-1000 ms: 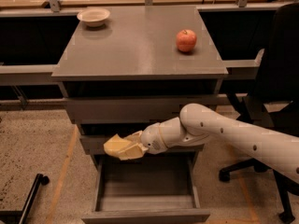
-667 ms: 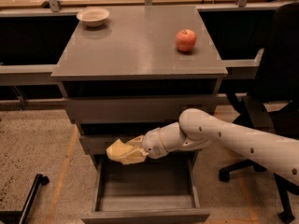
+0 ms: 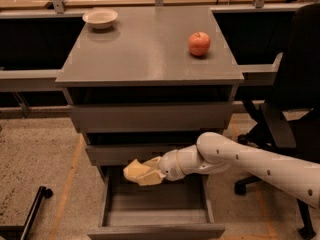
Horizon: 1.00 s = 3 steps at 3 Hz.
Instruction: Place sponge into bottom drawer
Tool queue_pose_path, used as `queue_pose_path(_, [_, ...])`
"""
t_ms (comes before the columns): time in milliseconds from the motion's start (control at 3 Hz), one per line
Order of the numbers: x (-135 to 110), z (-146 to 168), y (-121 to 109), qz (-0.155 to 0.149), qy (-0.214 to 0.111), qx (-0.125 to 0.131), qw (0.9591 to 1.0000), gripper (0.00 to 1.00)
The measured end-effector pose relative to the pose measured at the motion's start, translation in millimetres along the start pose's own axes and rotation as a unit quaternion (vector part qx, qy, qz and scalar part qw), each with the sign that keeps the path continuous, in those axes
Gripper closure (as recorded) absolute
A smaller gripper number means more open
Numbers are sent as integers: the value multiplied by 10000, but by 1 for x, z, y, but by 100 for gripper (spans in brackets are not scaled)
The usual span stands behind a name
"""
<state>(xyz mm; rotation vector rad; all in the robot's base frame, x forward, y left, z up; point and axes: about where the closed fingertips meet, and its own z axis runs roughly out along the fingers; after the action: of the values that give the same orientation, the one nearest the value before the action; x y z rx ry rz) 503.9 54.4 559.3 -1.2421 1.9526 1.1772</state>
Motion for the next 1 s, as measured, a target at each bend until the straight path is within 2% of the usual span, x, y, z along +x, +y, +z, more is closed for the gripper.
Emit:
queue_pose_path(333, [32, 5, -16, 278, -87, 24, 9996, 100])
queue_pose_path(667, [68, 14, -34, 661, -344, -24, 9972, 100])
queue_pose_path(1000, [68, 14, -33, 664, -342, -29, 9972, 100])
